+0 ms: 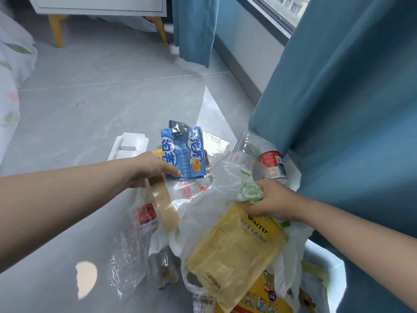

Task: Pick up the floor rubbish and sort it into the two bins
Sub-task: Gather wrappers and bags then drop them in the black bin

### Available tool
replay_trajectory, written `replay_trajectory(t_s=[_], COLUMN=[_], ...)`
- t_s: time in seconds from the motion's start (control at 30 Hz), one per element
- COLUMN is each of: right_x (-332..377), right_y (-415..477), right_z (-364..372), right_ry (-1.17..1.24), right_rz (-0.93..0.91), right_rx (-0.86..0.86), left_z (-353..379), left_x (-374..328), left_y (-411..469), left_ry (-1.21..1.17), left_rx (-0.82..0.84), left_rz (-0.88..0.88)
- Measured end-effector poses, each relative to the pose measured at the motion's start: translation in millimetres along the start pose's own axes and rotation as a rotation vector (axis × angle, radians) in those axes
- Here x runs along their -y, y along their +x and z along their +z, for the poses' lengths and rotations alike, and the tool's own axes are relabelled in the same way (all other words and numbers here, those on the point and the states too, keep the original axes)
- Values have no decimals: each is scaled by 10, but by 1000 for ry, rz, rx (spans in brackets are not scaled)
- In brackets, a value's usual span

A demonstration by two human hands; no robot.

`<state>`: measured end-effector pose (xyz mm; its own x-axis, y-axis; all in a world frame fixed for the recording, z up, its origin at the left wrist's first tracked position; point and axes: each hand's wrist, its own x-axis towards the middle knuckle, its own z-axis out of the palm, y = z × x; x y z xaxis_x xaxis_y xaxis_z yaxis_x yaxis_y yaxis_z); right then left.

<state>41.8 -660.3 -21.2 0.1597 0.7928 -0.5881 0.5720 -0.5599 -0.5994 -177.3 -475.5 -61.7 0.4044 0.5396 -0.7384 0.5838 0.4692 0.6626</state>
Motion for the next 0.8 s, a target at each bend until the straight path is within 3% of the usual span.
replay_trajectory(t_s=[0.13, 0.47, 0.63, 0.8], right_x=[84, 634, 758, 1087], right_y=[-61, -201, -139, -299], right_z=[-158, -866, -997, -1196], right_ry=[32, 234, 317, 385], right_rz=[-7, -103, -19, 89], right_rx=[-68, -477, -641, -768], left_z=[12, -117, -274, -362], left_x=[-43, -487, -905, -1304], left_y=[-109, -372, -540, -959], left_ry=[22, 106, 177, 310], left_rx=[-101, -379, -501, -587], left_rz=[66, 292, 389, 378])
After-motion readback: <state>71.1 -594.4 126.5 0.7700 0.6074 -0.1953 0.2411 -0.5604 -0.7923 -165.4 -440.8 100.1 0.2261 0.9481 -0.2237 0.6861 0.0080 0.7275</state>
